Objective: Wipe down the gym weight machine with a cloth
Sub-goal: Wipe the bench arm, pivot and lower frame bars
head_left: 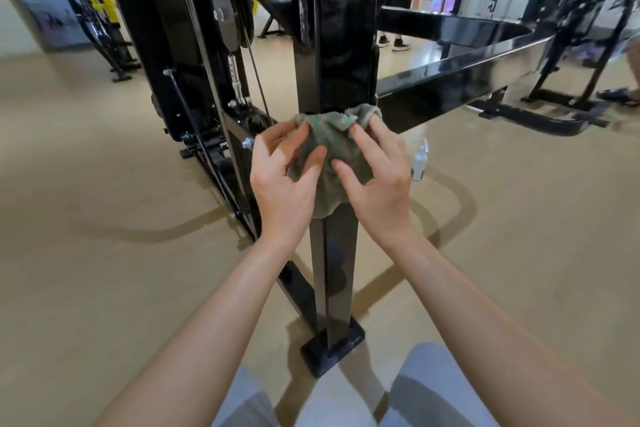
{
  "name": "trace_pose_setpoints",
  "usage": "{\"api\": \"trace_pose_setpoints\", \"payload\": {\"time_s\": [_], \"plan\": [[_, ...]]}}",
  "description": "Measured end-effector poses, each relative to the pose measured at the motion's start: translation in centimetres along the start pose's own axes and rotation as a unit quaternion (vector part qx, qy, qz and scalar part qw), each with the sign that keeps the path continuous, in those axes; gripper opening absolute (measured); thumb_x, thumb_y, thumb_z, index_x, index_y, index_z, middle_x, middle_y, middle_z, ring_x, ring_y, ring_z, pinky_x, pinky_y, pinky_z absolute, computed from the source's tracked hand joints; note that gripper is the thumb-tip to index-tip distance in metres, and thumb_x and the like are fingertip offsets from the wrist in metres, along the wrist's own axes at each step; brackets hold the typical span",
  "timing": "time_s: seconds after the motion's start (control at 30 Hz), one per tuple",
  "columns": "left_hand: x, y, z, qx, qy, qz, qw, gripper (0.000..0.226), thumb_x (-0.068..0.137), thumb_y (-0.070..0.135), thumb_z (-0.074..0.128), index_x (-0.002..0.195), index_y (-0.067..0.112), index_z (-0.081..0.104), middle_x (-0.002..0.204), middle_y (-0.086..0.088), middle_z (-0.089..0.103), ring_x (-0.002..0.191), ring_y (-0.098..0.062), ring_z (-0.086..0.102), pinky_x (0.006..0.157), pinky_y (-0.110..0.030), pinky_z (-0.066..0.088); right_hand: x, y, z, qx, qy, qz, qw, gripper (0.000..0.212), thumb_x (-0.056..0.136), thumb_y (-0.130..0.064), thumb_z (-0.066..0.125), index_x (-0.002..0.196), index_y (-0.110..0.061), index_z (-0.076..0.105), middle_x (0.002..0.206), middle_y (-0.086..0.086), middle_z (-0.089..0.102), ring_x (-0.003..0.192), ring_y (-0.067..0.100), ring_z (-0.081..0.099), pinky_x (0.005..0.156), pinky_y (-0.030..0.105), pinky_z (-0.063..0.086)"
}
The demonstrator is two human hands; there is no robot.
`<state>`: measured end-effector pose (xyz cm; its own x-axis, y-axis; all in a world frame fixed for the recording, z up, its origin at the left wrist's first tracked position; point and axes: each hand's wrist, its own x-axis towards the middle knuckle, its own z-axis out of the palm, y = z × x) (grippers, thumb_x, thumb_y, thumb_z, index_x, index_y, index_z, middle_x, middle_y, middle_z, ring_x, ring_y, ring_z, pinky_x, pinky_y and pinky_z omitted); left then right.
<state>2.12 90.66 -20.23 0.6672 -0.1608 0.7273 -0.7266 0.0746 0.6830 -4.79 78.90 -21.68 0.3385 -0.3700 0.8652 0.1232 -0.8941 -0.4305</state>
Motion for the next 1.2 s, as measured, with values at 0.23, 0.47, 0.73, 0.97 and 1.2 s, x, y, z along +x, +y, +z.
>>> {"api": "trace_pose_setpoints", "payload": {"time_s": [0.23, 0.47, 0.73, 0.97, 1.2], "plan": [[-5.9, -3.7, 0.1, 0.031, -0.024, -0.079, 0.996, 0.04, 0.091, 0.013, 0.075, 0.129, 0.008, 0.067, 0.124, 0.0, 0.057, 0.12, -0.004, 0.058, 0.099, -0.034, 0.055, -7.4, 1.4, 1.2, 0.016, -0.028, 0.112, 0.993, 0.054, 0.083, -0.011, 0.08, 0.133, -0.005, 0.061, 0.137, 0.014, 0.055, 0.13, 0.023, 0.052, 0.111, 0.037, 0.045], [-11.4, -8.0, 0.3, 0.033, -0.033, -0.152, 0.987, 0.042, 0.088, 0.012, 0.078, 0.128, 0.009, 0.068, 0.129, 0.001, 0.061, 0.124, -0.001, 0.057, 0.103, -0.031, 0.053, -12.6, 3.9, 2.2, 0.05, -0.062, 0.197, 0.977, 0.052, 0.083, -0.015, 0.08, 0.132, -0.008, 0.062, 0.138, 0.009, 0.056, 0.131, 0.021, 0.053, 0.103, 0.048, 0.05], [-16.5, -12.5, -0.1, 0.093, -0.071, -0.222, 0.968, 0.04, 0.081, 0.021, 0.084, 0.119, 0.02, 0.071, 0.114, 0.014, 0.067, 0.112, 0.001, 0.059, 0.097, -0.009, 0.041, -17.8, 6.6, 3.0, 0.13, -0.082, 0.327, 0.932, 0.03, 0.086, -0.009, 0.077, 0.114, -0.016, 0.067, 0.117, -0.001, 0.065, 0.112, 0.015, 0.064, 0.094, 0.04, 0.057], [-20.8, -17.2, 0.3, 0.1, -0.119, -0.343, 0.926, 0.038, 0.076, 0.021, 0.089, 0.11, 0.008, 0.078, 0.108, 0.001, 0.075, 0.102, -0.002, 0.067, 0.092, -0.018, 0.05, -22.1, 9.1, 4.4, 0.155, -0.107, 0.458, 0.869, 0.016, 0.083, 0.003, 0.076, 0.096, -0.002, 0.068, 0.101, 0.001, 0.068, 0.091, -0.006, 0.064, 0.08, 0.011, 0.052], [-25.7, -22.7, 0.3, 0.079, -0.185, -0.431, 0.88, 0.044, 0.077, 0.032, 0.085, 0.116, 0.012, 0.076, 0.112, 0.001, 0.076, 0.107, -0.007, 0.07, 0.098, -0.038, 0.057, -27.7, 12.9, 6.2, 0.108, -0.168, 0.482, 0.853, 0.016, 0.078, 0.001, 0.079, 0.086, -0.005, 0.066, 0.091, 0.001, 0.07, 0.092, 0.01, 0.064, 0.09, 0.019, 0.05]]}}
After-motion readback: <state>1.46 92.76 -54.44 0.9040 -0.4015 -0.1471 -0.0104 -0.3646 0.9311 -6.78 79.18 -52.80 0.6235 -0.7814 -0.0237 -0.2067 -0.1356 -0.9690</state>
